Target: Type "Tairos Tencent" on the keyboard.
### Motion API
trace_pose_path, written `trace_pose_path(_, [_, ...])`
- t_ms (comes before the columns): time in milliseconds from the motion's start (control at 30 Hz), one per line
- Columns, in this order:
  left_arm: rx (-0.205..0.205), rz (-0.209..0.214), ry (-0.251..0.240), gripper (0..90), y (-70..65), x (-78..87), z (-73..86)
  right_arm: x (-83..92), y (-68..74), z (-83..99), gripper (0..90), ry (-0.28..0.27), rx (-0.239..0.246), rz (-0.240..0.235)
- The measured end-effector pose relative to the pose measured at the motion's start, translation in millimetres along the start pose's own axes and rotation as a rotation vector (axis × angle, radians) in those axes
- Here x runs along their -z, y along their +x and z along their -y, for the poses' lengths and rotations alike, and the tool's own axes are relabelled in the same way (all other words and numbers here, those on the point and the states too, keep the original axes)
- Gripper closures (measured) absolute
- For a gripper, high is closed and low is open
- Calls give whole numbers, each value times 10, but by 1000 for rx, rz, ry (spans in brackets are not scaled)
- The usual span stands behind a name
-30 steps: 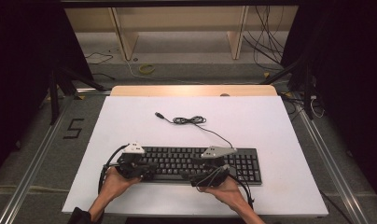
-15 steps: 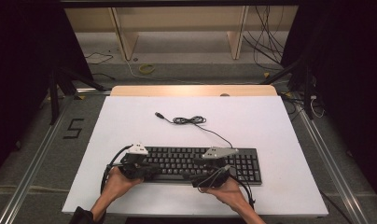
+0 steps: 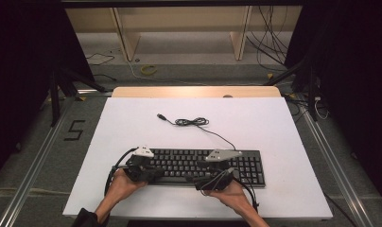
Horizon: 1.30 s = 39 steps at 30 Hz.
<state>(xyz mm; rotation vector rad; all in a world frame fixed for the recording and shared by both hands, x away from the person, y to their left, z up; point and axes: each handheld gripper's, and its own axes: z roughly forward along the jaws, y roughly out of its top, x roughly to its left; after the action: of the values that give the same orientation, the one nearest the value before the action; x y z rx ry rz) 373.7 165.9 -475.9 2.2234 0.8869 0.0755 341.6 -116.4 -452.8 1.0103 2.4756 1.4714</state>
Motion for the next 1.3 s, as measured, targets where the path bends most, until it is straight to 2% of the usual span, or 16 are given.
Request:
trace_pose_path(200, [-5, -11, -11, 891, -16, 12, -10, -1, -2, 0, 296, -1, 0, 0])
trace_pose_path(433, [29, -1, -61, 863, 12, 85, -18, 5, -9, -1, 296, -4, -2, 1])
trace_pose_path(600, [47, 6, -90, 808, 38, 134, -23, 3, -7, -1, 296, -3, 0, 3])
trace_pose_path(833, [90, 6, -120, 666, 93, 201, -34, -4, -8, 4, 296, 2, 1, 3])
trace_pose_path(1000, [127, -19, -138, 500, 152, 245, -47, -16, -7, 10, 295, 3, 0, 2])
trace_pose_path(1133, [151, -39, -160, 408, 190, 270, -56, -11, -9, 8, 295, -1, 1, 0])
trace_pose_path(1300, [174, -55, -179, 371, 238, 303, -60, -6, -11, 6, 294, -3, 3, 2])
